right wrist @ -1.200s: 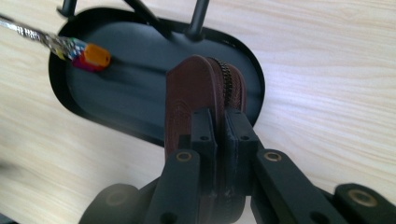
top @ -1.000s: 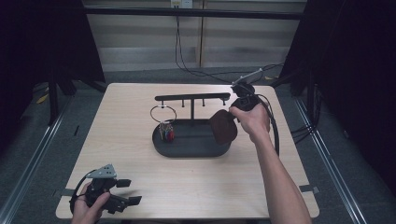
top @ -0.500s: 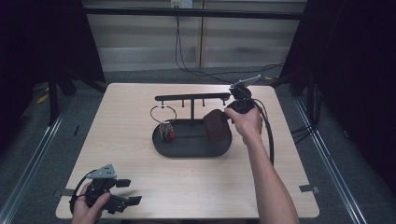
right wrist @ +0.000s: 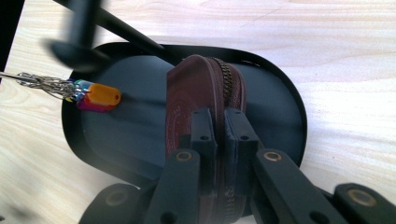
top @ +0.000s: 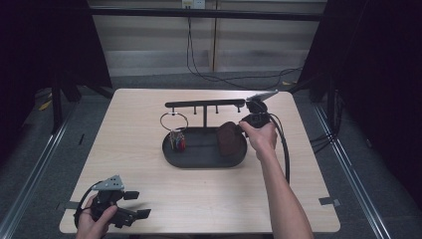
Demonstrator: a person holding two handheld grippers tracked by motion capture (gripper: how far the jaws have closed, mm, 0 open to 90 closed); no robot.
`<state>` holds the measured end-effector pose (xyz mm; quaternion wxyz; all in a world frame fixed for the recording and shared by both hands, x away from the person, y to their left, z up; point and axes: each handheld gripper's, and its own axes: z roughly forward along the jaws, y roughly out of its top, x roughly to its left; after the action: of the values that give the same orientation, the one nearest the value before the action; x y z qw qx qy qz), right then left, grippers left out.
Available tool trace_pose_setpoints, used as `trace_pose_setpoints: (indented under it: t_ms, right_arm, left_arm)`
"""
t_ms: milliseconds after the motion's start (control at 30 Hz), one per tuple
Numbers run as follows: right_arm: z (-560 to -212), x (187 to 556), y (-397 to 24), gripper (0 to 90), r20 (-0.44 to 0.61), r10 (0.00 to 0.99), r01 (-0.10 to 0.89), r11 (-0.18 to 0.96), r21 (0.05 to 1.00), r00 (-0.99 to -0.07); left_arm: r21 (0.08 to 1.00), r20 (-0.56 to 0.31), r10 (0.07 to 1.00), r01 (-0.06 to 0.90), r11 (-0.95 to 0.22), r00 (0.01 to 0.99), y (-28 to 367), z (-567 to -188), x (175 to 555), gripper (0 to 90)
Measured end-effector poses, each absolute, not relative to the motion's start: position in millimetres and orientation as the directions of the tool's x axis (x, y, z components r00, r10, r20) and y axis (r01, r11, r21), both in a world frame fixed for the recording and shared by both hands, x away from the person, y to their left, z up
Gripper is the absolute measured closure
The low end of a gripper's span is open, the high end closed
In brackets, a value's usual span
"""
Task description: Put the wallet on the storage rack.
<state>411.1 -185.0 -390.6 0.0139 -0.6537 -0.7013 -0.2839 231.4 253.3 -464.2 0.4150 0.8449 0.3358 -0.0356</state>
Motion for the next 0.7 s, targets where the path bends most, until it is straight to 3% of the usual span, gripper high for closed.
trace_pose_setpoints:
  t_ms: [700]
  right_arm:
    - [-436,413,-188,80.8,0.419,0.899,0.921,-0.048,0.386,-0.129]
  left_arm:
    - [0.672,-0.334,0.536,0.595,-0.441,0.775,253,-464,232,16.6]
